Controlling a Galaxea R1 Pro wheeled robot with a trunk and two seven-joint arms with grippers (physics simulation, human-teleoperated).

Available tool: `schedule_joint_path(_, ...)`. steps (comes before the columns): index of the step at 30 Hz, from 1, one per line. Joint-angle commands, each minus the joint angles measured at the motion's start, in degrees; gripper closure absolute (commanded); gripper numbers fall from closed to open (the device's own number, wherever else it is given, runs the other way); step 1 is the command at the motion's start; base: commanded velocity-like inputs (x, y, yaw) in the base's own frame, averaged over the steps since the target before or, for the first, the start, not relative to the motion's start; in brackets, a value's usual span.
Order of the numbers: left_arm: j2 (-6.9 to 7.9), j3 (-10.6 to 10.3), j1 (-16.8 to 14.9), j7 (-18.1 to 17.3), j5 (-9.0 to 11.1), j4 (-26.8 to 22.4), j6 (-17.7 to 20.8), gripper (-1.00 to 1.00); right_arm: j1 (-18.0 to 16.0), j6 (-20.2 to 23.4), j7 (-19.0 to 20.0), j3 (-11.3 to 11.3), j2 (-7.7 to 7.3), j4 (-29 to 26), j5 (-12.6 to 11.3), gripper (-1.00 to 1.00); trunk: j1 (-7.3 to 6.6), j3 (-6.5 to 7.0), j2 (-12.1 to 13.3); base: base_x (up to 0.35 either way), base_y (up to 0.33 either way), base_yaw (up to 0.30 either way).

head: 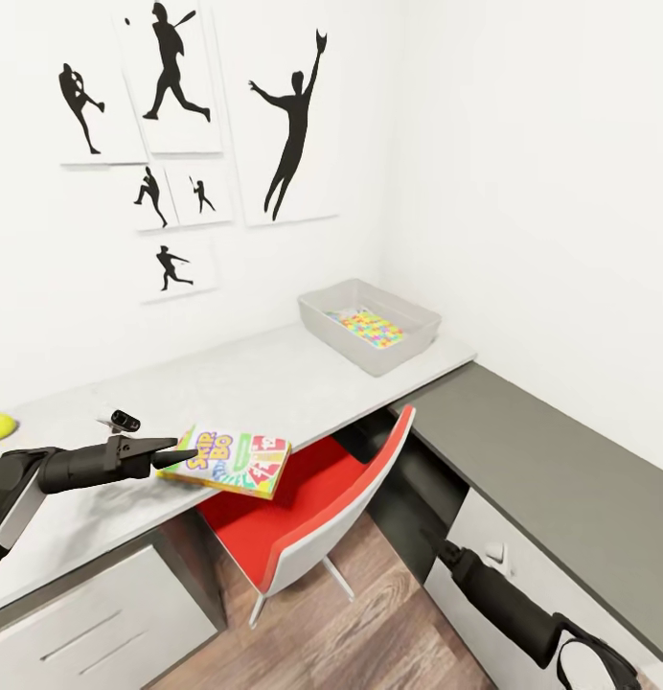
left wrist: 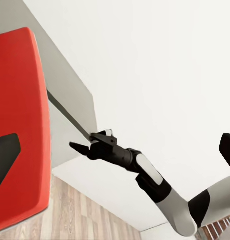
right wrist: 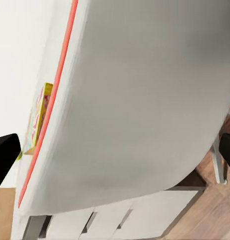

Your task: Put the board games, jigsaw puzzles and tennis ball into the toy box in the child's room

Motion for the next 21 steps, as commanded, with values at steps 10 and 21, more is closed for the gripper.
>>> schedule_joint_path(10, 0.01, -0.4, 0.0, -0.3, 0.0, 0.0, 0.7, -1.00, -0.7, 0.8, 0.0, -0.3, -0.10, -1.1, -1.3, -1.00, 2.20, -1.85, -4.1, 0.000, 0.000, 0.000)
schedule_joint_path(21, -1.23, -2.0, 0.4, -0.3, 0.4, 1.1, 1.0, -1.00, -1.4, 7.1, 0.0, -5.9, -0.72, -2.5, -6.5, -1.00, 4.62, -3.83, -8.5, 0.000, 0.000, 0.000)
